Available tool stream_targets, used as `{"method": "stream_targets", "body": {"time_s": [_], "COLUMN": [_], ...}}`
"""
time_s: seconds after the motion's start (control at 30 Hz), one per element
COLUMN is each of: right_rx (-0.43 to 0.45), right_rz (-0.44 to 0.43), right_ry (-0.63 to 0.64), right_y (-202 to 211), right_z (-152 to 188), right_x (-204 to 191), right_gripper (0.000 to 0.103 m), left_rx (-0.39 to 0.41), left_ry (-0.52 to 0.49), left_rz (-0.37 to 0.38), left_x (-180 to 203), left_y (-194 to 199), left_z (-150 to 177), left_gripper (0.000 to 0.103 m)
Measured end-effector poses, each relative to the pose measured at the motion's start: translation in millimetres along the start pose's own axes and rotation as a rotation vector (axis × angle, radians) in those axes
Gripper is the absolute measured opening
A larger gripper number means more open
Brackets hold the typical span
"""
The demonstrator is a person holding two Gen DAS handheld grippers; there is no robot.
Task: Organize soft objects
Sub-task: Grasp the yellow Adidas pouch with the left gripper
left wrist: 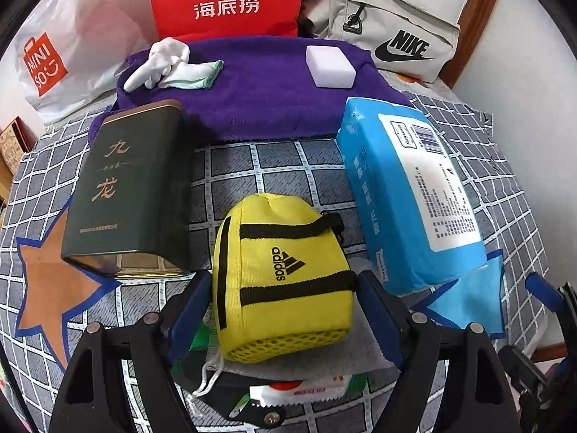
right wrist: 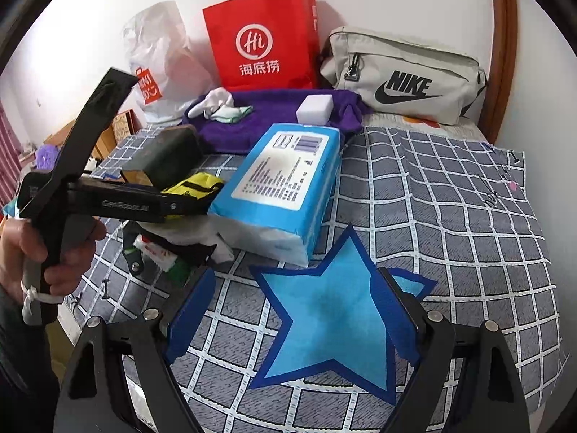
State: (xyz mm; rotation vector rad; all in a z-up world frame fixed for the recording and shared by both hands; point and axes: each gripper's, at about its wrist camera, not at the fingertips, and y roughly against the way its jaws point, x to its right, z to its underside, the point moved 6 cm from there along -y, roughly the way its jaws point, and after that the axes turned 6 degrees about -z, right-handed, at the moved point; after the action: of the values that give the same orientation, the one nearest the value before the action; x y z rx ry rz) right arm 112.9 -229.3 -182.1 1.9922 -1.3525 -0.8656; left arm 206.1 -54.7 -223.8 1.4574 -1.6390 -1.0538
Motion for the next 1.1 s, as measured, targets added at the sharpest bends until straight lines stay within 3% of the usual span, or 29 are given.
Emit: {"method": "stream_targets", "body": {"time_s": [0.2, 0.47, 0.83, 1.1], "right_rx": [-0.025, -0.005, -0.002, -0.017], "right_rz": [-0.014, -0.037, -0.110, -0.177], "right_ry": [-0.008, -0.002, 0.074, 0.173], "right_y": [-8, -2, -13, -41], "right_z": [6, 3, -11, -26], "right_x": [0, -12, -51, -93], "right_gripper": [0.087, 0.087, 0.087, 0.084], "left_rx": [0.042, 0.123, 0.206, 0.270], "left_ry": [0.001, 0.015, 0.107, 0.174], "left_rz": [0.002, 0.033, 0.095, 0.075], "left_x": [-1, -9, -50, -87], "left_y": [6, 45, 88, 113], "left_z": [-1, 6, 31, 42], "left_gripper": [0.073, 0.070, 0.064, 0.064]}}
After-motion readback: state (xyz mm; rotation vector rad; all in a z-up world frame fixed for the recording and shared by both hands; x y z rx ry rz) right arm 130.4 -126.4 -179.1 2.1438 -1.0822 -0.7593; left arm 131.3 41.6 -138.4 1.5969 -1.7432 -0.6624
